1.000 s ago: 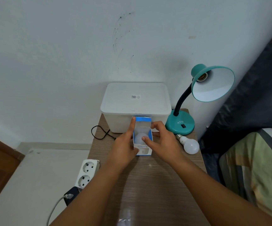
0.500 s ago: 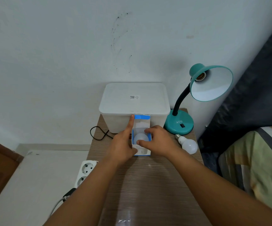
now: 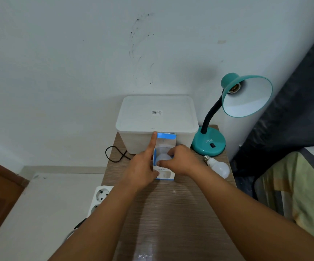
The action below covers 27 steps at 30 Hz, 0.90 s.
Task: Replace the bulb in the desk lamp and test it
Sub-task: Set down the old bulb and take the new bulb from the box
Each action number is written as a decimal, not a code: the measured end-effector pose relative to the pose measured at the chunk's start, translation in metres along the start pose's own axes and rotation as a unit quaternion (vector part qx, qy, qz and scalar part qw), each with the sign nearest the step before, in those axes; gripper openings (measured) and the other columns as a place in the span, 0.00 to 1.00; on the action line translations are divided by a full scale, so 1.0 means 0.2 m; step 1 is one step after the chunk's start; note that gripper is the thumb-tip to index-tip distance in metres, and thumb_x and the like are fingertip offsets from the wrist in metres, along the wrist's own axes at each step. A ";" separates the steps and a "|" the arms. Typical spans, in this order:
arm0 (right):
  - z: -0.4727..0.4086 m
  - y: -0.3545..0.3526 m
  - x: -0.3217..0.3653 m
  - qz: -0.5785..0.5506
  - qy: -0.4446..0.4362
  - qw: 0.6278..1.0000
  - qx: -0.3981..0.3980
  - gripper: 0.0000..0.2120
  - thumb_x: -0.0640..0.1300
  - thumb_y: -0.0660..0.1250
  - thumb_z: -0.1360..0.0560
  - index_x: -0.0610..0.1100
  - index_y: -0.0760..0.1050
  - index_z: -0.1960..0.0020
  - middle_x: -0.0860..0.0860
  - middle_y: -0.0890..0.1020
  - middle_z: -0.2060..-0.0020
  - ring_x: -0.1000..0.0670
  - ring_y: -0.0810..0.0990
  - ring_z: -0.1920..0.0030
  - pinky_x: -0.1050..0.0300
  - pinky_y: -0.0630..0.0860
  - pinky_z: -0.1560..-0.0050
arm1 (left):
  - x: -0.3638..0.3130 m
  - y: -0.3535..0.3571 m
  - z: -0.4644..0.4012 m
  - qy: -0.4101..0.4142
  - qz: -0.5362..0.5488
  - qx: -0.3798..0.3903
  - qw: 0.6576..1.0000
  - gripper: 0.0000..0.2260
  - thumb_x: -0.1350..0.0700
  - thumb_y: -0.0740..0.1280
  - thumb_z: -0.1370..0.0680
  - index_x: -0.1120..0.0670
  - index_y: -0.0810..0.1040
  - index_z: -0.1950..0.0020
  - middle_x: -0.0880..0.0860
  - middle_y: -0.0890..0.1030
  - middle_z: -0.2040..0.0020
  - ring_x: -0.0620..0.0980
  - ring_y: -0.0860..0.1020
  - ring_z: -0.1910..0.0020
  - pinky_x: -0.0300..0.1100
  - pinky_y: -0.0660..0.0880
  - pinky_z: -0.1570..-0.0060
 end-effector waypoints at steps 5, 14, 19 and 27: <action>0.03 -0.02 0.00 -0.028 -0.014 0.999 -0.020 0.20 0.57 0.72 0.28 0.40 0.82 0.49 0.45 0.84 0.55 0.49 0.82 0.57 0.50 0.79 0.56 | 0.01 0.01 -0.01 0.009 0.009 -0.004 1.000 0.58 0.59 0.75 0.30 0.33 0.28 0.25 0.51 0.83 0.49 0.46 0.82 0.58 0.48 0.82 0.55; 0.16 -0.09 -0.01 -0.136 -0.024 0.988 -0.063 0.20 0.59 0.69 0.26 0.48 0.77 0.39 0.54 0.81 0.47 0.54 0.81 0.51 0.58 0.77 0.55 | 0.01 0.02 0.01 0.017 -0.013 -0.020 1.000 0.57 0.54 0.75 0.28 0.34 0.28 0.25 0.48 0.83 0.48 0.45 0.82 0.58 0.44 0.81 0.57; 0.24 -0.14 -0.06 -0.243 -0.023 0.966 -0.090 0.18 0.61 0.68 0.25 0.52 0.77 0.40 0.60 0.83 0.52 0.61 0.81 0.54 0.64 0.74 0.57 | 0.02 0.03 0.02 0.004 -0.010 -0.034 0.999 0.57 0.56 0.75 0.28 0.31 0.28 0.27 0.50 0.83 0.47 0.45 0.82 0.58 0.48 0.82 0.55; 0.35 -0.18 -0.19 -0.416 -0.029 0.900 -0.123 0.29 0.69 0.66 0.35 0.52 0.79 0.42 0.54 0.85 0.48 0.53 0.83 0.46 0.50 0.81 0.44 | 0.00 0.07 0.10 -0.026 0.011 -0.067 0.997 0.48 0.57 0.71 0.24 0.32 0.35 0.25 0.49 0.82 0.40 0.48 0.83 0.50 0.49 0.81 0.52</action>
Point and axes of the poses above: each hand's wrist, its own z-axis away from the middle knuckle, its own y-axis out of the palm, x = y × z, the point moved 5 cm from there along -z, towards the middle knuckle
